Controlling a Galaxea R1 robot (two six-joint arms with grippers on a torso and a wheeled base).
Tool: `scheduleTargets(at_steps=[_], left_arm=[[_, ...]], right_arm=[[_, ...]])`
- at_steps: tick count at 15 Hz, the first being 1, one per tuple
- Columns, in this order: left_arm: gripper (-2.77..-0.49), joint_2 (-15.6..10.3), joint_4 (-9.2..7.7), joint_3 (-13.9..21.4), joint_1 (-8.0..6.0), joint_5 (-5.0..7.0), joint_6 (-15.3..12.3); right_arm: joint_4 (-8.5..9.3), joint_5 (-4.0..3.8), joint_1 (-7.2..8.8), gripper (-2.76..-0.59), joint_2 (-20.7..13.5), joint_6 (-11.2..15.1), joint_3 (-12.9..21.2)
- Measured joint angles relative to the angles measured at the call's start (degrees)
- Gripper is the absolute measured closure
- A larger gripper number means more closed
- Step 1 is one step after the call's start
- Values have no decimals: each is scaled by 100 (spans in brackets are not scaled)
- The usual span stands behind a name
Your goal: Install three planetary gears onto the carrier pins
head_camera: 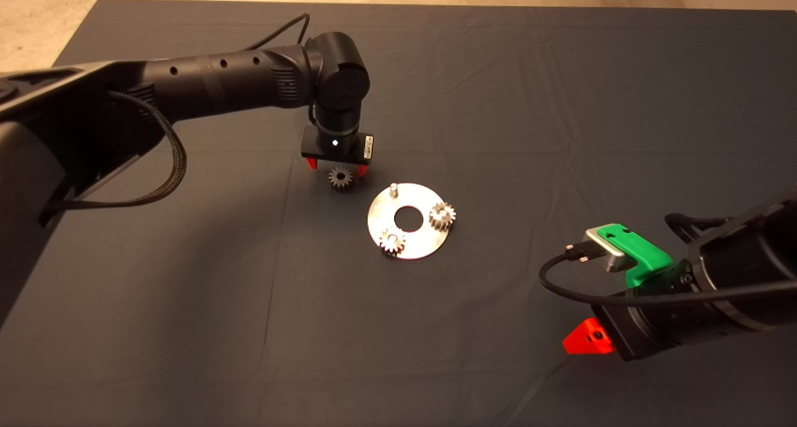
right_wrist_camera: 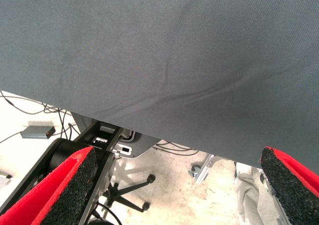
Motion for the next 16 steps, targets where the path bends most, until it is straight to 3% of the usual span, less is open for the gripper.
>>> scheduleTargets(at_steps=[6, 8, 16], left_arm=[[-208, -20, 0, -2, 0, 2, -320], [-193, -34, 1, -2, -2, 2, -471], [-193, -74, -26, 0, -2, 2, -871]], right_arm=[[0, 0, -20, -247, 0, 0, 0], [0, 0, -20, -247, 0, 0, 0], [0, -2, -20, -247, 0, 2, 0]])
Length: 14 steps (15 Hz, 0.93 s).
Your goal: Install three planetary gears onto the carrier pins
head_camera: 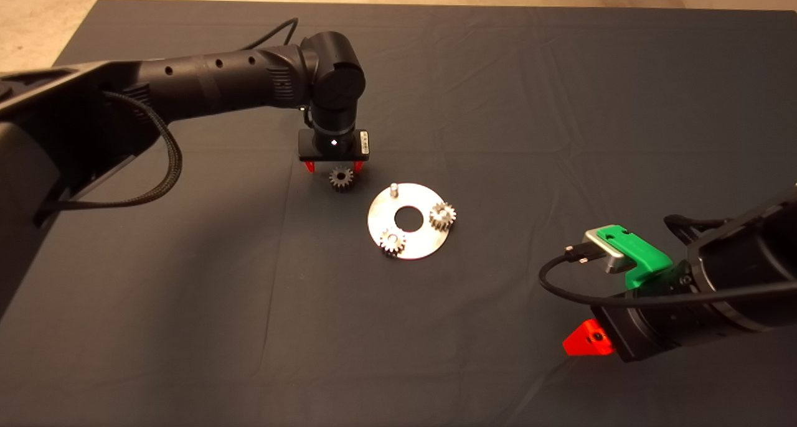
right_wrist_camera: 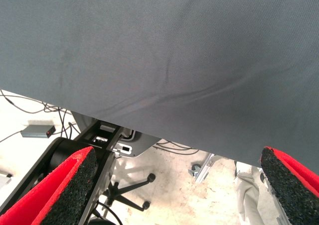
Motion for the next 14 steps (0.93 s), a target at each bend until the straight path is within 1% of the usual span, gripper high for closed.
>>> scheduleTargets(at_steps=[3, 5, 7, 9, 14], left_arm=[[-193, -73, -148, 9, 1, 0, -141], [-193, -111, -215, 34, 0, -9, -223], [-193, -146, -238, 132, 0, -7, -347], [-181, -148, -269, 248, 0, -5, -419], [-179, -148, -337, 371, 0, -5, -499]], right_arm=[[0, 2, 0, -247, 0, 0, 0], [0, 2, 0, -247, 0, 0, 0], [0, -1, 0, -247, 0, 0, 0], [0, 2, 0, -247, 0, 0, 0], [0, 2, -4, -247, 0, 0, 0]])
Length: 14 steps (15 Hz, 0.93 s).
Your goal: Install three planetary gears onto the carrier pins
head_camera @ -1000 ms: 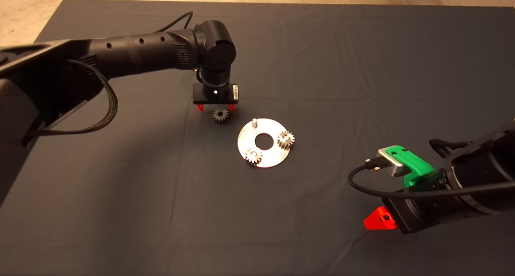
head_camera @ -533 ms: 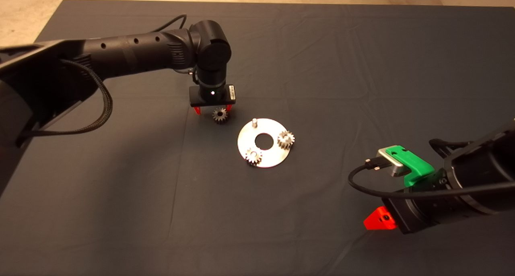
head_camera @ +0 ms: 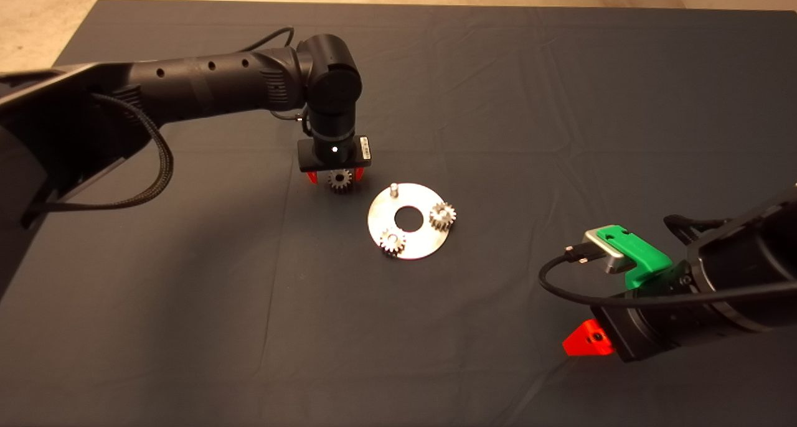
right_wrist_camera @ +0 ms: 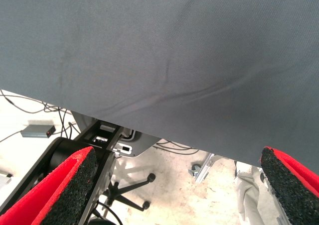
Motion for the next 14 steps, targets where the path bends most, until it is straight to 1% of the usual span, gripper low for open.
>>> scheduleTargets(at_steps=[4, 11, 12, 14], left_arm=[[-150, 1, -5, 66, 0, 2, -5], [-150, 15, -5, 85, 0, 2, 0], [-140, 17, -5, 90, 0, 2, 0], [-136, 17, -5, 101, 0, 2, 13]], right_arm=[[0, 0, -57, -247, 0, 0, 0], [0, 0, -60, -247, 0, 0, 0], [0, 0, -60, -247, 0, 0, 0], [0, 0, -60, -247, 0, 0, 0]])
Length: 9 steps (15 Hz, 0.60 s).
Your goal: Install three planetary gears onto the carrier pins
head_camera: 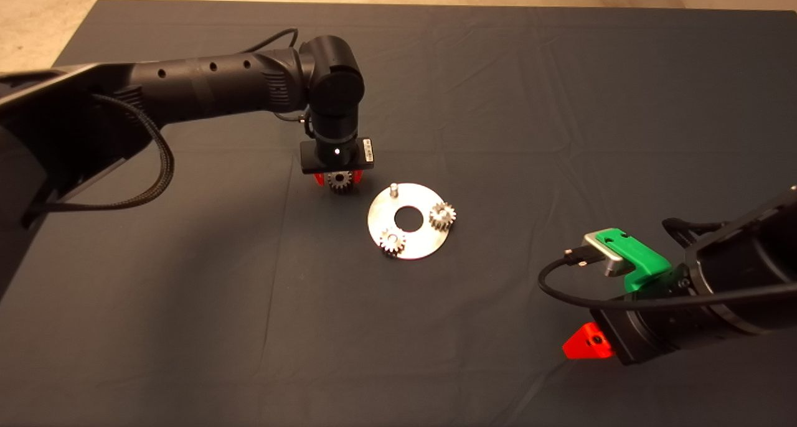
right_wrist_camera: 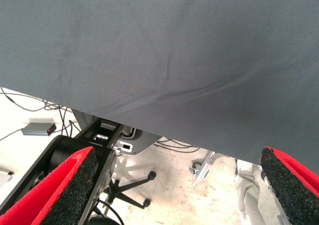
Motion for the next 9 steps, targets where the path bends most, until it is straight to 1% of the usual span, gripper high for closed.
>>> scheduleTargets(at_steps=[2, 3, 4, 9], left_arm=[[-136, 0, 1, 13, 0, 1, 37], [-132, -2, 0, 25, 0, 2, 59], [-123, -2, 0, 35, 0, 0, 107], [-122, 0, 2, 44, 0, 0, 347]], right_arm=[[0, 0, 0, -247, 0, 0, 0], [0, -2, 0, -247, 0, 0, 0], [0, -1, 0, -247, 0, 0, 0], [0, 0, 0, -247, 0, 1, 0]])
